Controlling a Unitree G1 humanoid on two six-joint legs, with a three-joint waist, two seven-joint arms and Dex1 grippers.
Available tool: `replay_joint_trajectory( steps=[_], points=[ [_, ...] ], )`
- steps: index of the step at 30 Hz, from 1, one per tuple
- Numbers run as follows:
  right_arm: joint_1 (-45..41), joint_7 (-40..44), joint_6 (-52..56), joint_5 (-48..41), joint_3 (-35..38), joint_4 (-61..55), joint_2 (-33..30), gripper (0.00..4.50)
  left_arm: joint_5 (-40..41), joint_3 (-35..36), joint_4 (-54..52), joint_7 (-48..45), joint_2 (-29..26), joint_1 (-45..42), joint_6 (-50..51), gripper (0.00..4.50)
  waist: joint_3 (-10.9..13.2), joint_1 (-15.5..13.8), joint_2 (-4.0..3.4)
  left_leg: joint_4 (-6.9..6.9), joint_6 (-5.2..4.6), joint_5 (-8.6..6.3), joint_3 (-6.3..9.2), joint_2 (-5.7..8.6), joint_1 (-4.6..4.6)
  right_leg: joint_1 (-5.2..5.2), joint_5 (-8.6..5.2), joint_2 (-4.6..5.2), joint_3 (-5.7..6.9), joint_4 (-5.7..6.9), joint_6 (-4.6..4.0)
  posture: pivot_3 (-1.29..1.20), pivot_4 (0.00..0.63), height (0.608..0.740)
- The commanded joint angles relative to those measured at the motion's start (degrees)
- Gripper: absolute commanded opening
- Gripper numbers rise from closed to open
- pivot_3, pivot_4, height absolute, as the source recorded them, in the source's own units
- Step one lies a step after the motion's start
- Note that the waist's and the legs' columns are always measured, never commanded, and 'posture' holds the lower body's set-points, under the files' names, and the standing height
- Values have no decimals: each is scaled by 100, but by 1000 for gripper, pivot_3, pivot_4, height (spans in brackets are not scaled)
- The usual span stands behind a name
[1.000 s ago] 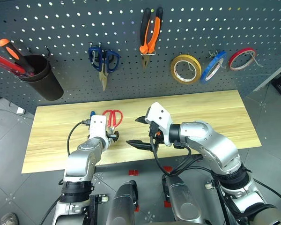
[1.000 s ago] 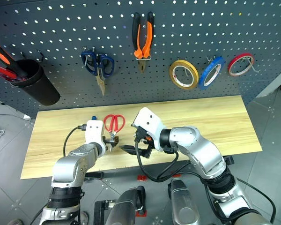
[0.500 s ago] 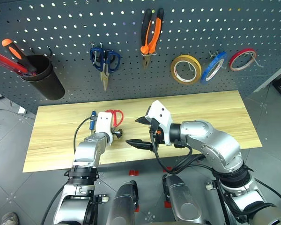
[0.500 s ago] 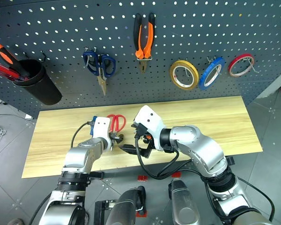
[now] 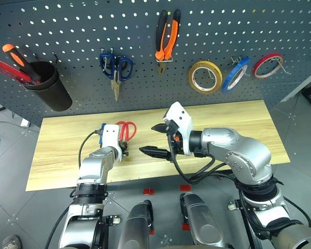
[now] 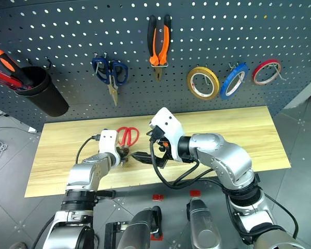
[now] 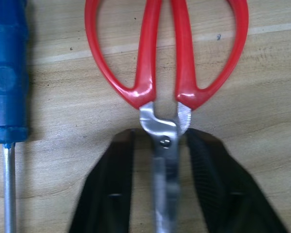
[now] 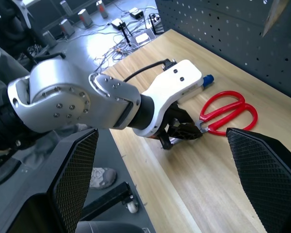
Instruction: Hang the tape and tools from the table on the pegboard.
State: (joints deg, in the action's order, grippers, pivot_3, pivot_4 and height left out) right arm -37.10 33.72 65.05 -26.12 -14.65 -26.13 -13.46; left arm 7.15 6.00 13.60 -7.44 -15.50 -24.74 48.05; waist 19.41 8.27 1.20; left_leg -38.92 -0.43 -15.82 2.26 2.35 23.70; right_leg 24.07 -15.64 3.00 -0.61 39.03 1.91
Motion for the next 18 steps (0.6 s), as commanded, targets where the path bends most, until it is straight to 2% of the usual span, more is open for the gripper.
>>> replay_joint_trajectory(
  steps=[1, 2, 8, 11, 14, 18],
  points=[
    [-69, -58, 56, -171, 90, -120, 19, 4500, -27, -125, 476, -134, 61, 345, 131, 526, 0, 2, 0, 0, 0, 0, 0, 0, 0, 0, 0, 0, 0, 0, 0, -313, 378, 740],
    [-65, -64, 82, -185, 91, -125, 8, 4500, -10, -102, 444, -157, 67, 371, 122, 294, 0, 3, -1, 0, 0, 0, 0, 0, 0, 0, 0, 0, 0, -1, 0, -313, 378, 740],
    [26, -86, -62, -99, 1, -193, -189, 4500, 34, -16, 125, -226, 36, 583, 122, 293, -1, 7, -2, 1, 0, 0, -1, 0, 0, 0, 0, 0, -1, -3, 0, -311, 375, 740],
    [89, -64, -396, 50, -35, -286, -412, 4500, 198, 169, -425, -297, 61, 773, 181, 293, -1, 23, -2, 6, 0, 0, -2, 0, 1, 2, 0, 0, -2, -5, 0, -310, 374, 740],
    [218, 95, -994, 235, -105, -471, -745, 4500, 518, 477, -1282, -299, 155, 1020, 472, 293, 0, 25, -2, 9, 0, -1, -2, -1, 7, 7, 0, 0, -2, -8, 1, -315, 375, 740],
    [600, 348, -1840, 175, 110, -885, -981, 4500, 552, 354, -3335, -244, 42, 1874, 566, 293, 18, 61, 15, 15, 2, -1, -2, -1, 21, 17, -2, 0, -1, -18, 2, -322, 377, 740]
  ],
)
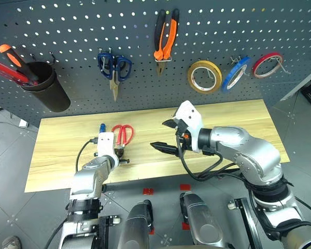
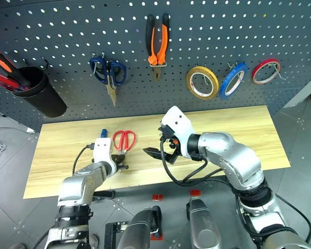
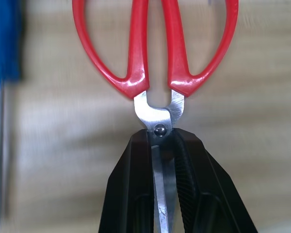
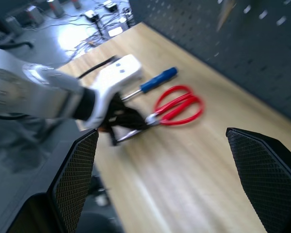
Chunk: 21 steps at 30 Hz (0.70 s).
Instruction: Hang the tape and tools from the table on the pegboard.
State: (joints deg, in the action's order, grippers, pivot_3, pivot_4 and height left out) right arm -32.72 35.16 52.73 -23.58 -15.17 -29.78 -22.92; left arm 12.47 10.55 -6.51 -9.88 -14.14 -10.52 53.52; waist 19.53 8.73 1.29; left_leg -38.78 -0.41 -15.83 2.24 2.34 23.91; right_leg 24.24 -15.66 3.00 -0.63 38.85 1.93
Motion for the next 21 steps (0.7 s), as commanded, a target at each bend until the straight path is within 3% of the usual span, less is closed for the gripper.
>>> replay_joint_trajectory(
  steps=[1, 5, 9, 15, 21],
  points=[
    [267, 231, -913, -11, 194, -583, -63, 4500, -113, -252, -1810, 33, -157, 730, -206, 293, 11, 16, 7, 1, 1, 0, 0, 0, 4, 1, 0, 0, 0, -2, 0, -322, 377, 740],
    [452, 431, -1085, -317, 351, -739, -168, 4500, -801, -793, -3184, 297, -330, 1781, -1303, 293, 30, 13, 10, 3, 0, -1, 0, 0, 4, -2, 0, 2, -3, -10, 0, -318, 378, 740],
    [516, 590, -1324, -302, 360, -800, -335, 4500, -1836, -1211, -3830, 743, -580, 2590, -2323, 293, 35, 18, 8, 8, -3, -2, 1, -1, 1, -6, 1, 5, -5, -20, -2, -322, 375, 740],
    [791, 645, -1989, 14, 343, -660, -543, 4500, -2314, -1117, -4127, 894, -497, 2811, -2834, 293, 38, -6, 10, 26, -6, -1, 1, -2, 6, -1, -1, 6, -1, -37, -5, -320, 364, 740],
    [701, 480, -2624, 264, 387, -239, -293, 4500, -2450, -805, -4201, 804, -476, 2373, -2896, 293, 37, -20, 11, 60, -12, -4, 0, -2, 9, -2, 0, 4, 8, -76, -5, -316, 352, 740]
  ],
)
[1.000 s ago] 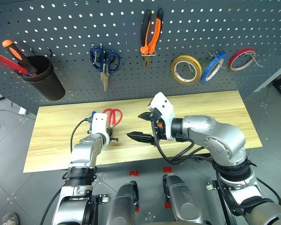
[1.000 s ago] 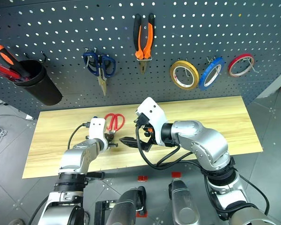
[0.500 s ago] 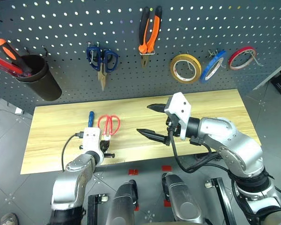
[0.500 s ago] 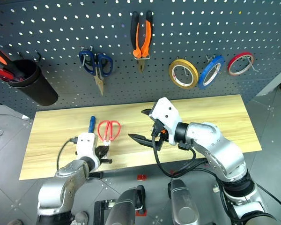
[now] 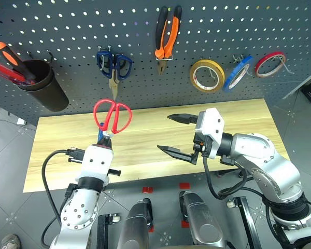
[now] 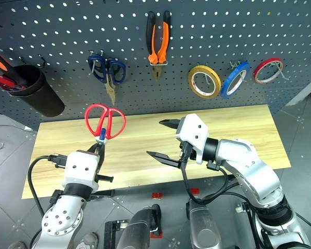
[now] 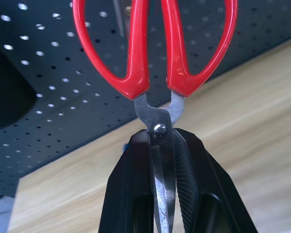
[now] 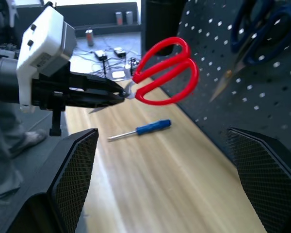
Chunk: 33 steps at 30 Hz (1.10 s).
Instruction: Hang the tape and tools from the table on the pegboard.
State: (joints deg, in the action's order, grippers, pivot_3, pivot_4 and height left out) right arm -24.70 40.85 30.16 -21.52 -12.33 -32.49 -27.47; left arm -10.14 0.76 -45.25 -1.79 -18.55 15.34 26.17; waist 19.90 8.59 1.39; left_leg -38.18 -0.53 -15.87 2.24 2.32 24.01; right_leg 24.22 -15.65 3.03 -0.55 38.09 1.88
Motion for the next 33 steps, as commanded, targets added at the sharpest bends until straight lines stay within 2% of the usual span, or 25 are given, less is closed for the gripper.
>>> replay_joint_trajectory(
  steps=[1, 7, 14, 33],
  points=[
    [-136, -99, -418, 83, 96, 83, 203, 4500, -213, 204, -339, -34, -56, -305, -169, 293, 0, -8, 0, 4, 0, 0, 0, 0, 0, 0, 0, 0, 2, -1, 0, -316, 352, 740],
    [-392, -250, -560, 136, 153, 275, 460, 4500, -356, 181, -289, -284, -245, -986, -303, 293, -1, -19, 2, 2, 0, 0, -2, 2, 3, -1, 1, -1, 1, -4, 0, -310, 345, 740],
    [-567, -342, -541, 124, 197, 379, 572, 4500, -624, 53, -342, -511, -373, -1003, -629, 293, -1, -15, 2, 2, 0, 0, -3, 1, 2, -1, 1, -1, -1, -2, 0, -307, 345, 740],
    [-883, -464, -381, 69, 189, 550, 799, 4500, -603, 192, 1372, -440, -175, -2419, -1030, 293, -1, -21, 3, -77, -1, 3, 2, 1, -3, -1, 2, -2, 3, 88, -1, -316, 359, 740]
  ],
)
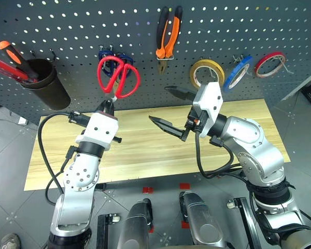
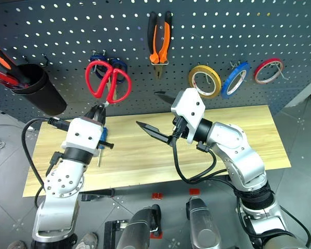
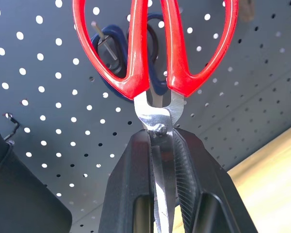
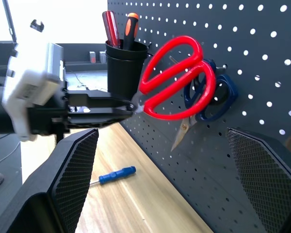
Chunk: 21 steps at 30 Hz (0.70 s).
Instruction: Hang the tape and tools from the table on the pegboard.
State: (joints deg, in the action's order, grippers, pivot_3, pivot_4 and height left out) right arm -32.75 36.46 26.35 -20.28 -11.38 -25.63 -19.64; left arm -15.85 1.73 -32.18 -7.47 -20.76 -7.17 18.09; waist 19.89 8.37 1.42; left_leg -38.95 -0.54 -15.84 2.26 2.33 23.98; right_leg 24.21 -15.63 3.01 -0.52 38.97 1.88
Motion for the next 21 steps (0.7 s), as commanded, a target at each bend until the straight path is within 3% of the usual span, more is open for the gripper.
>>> replay_joint_trajectory(
  steps=[1, 14, 21],
  points=[
    [-70, -23, 6, -55, 101, -141, 6, 4500, -41, 111, 124, 150, 56, -206, -240, 293, 0, 1, 0, 0, 0, 1, -1, 0, -4, -2, 0, 0, -1, 2, 0, -316, 359, 740],
    [-147, -39, -14, -38, 86, -64, 49, 4500, 40, 133, 964, 304, 411, -522, -72, 293, 1, 98, 1, -1, -2, 0, -3, 0, -1, -1, 1, 0, -3, 1, 1, -319, 363, 740],
    [-141, -214, 235, 166, -58, -39, 65, 4500, 293, 324, 867, 186, 515, -325, 213, 2445, 1, 117, 1, 0, -2, 0, -4, 0, 0, 1, 1, 0, -4, -1, 1, -323, 366, 740]
  ],
)
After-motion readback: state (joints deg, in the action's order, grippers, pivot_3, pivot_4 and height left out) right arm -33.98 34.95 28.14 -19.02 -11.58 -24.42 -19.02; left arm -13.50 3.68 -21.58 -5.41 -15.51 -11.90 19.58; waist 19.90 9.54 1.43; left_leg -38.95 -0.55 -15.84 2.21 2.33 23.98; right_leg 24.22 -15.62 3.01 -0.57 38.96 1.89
